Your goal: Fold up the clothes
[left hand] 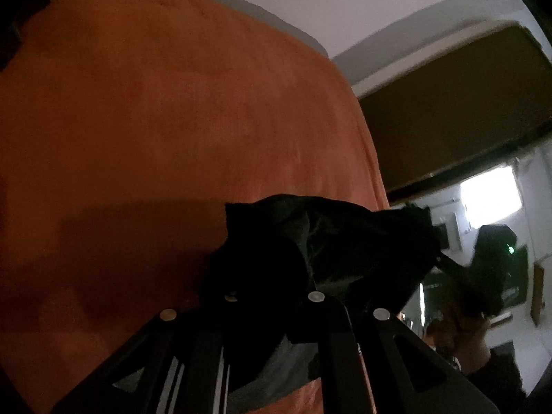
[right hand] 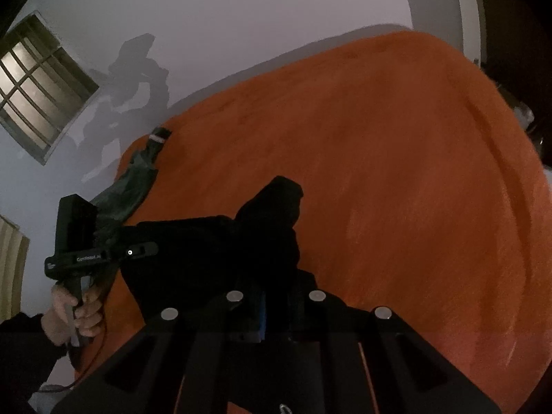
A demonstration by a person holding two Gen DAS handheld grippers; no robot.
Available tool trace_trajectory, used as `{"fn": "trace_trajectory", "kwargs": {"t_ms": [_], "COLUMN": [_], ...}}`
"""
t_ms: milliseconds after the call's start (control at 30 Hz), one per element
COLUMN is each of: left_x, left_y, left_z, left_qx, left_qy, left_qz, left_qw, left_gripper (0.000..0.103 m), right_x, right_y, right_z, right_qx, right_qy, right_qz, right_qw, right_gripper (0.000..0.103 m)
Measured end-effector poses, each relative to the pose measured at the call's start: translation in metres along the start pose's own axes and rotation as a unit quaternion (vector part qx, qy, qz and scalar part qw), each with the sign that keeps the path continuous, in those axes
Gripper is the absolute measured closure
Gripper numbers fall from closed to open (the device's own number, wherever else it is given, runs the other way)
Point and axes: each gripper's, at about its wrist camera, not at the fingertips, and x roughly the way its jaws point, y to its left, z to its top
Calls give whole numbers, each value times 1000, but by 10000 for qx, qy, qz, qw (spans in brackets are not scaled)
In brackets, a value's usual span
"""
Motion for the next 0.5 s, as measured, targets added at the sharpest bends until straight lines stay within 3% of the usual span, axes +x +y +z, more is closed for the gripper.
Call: {"fn": "trace_trajectory", "kwargs": {"t_ms": [167,300,500], "left_x": [-5,-6,40], "left_y": [-17,-29,-44], "left_z": [23,51,128], "left_qx": [-203,-397,-519], "left_qy": [-64,-10,38], "left_qz": [281,521,816], "left_qw": [9994,9979,9953], "left_gripper": [95,95,95], "right_x": [-13,-9,26], "right_y": [1,-4,-17], "right_z": [31,59,140], "right_qx": [243,389,231], "right_qy": [-255,-217,-367], "right_qz": [-134,-341,-435], "right_qw": [9993,9984,9981], "right_gripper": [97,97,97]}}
